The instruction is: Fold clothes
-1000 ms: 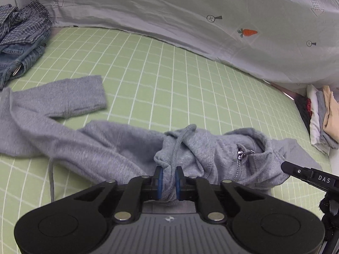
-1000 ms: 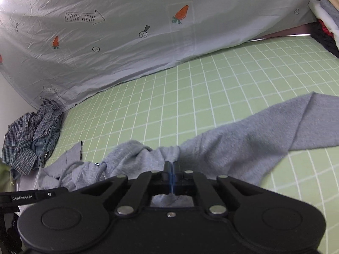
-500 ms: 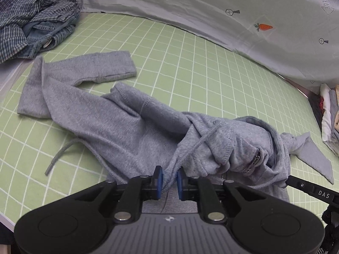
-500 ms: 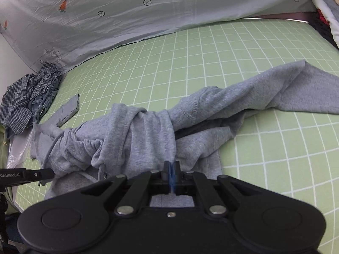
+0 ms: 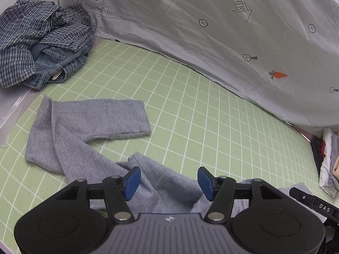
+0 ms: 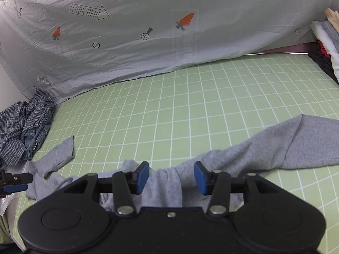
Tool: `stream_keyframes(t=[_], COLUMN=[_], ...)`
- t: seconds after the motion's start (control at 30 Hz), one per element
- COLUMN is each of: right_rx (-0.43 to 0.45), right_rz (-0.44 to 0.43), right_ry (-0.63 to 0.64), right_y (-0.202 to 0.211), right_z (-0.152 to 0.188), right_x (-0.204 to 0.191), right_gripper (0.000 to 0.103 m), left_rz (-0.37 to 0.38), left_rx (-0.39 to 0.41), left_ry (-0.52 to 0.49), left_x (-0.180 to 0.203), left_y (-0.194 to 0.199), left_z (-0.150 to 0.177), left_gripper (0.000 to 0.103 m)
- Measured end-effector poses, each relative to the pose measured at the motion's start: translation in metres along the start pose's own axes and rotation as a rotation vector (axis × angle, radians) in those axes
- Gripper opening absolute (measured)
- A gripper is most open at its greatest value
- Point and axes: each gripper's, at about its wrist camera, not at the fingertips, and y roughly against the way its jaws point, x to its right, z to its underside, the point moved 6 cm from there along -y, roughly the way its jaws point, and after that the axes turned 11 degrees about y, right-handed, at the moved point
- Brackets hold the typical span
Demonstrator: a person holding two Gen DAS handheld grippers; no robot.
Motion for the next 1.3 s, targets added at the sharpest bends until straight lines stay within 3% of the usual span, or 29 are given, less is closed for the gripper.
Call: stream_keyframes(t=[0.13, 0.27, 0.47, 0.53, 0.57, 0.7, 0.97, 1.07, 1.17, 1.23, 1.3], right_rx=[-0.049, -0.141, -0.218, -0.229, -0.230, -0.165, 0.122, 0.180, 0.163, 0.143, 0.152], right_rz=[-0.022, -0.036, -0.038, -0.023, -0.024, -0.032, 0.096, 0.148, 0.174, 0.172, 0.159], right_ry=[-0.002, -0.020, 0.095, 0.109, 0.102, 0.054, 0.173, 0.194, 0.156, 0.108, 0.110], right_y=[-0.034, -0.075, -0.089, -0.088, -0.087, -0.073, -0.004, 0.019, 0.020, 0.018, 0.019], right_z=[-0.014, -0.016, 0.002, 0.009, 0.012, 0.008, -0.019, -0.019, -0.011, -0.005, -0.007], right_x=[-0.015, -0.030, -0.054, -0.052, -0.049, -0.038, -0.046, -0.043, -0.030, -0.021, -0.023], right_gripper=[0.056, 0.056, 0.055, 0.034, 0.029, 0.010, 0.009, 0.009, 0.009, 0.009, 0.009], left_rz=[0.006, -0.004, 0.003, 0.015, 0.022, 0.044, 0.077, 0.076, 0.076, 0.098, 0.161], left_rx=[-0.078, -0.180, -0.265, -0.292, -0.305, -0.341, -0.351, -0.365, -0.388, -0.393, -0.396], left_ry=[-0.024, -0.074, -0.107, -0.078, -0.058, -0.022, -0.043, -0.056, -0.056, -0.040, -0.003], left_x=[0.015, 0.028, 0.028, 0.025, 0.023, 0.018, 0.026, 0.027, 0.029, 0.032, 0.037], left_y=[-0.038, -0.071, -0.085, -0.087, -0.088, -0.088, -0.077, -0.077, -0.078, -0.077, -0.073], left_z=[-0.008, 0.008, 0.032, 0.036, 0.037, 0.041, 0.051, 0.057, 0.065, 0.067, 0.066], left_gripper=[0.062, 0.062, 0.062, 0.062, 0.062, 0.062, 0.073, 0.074, 0.074, 0.065, 0.026])
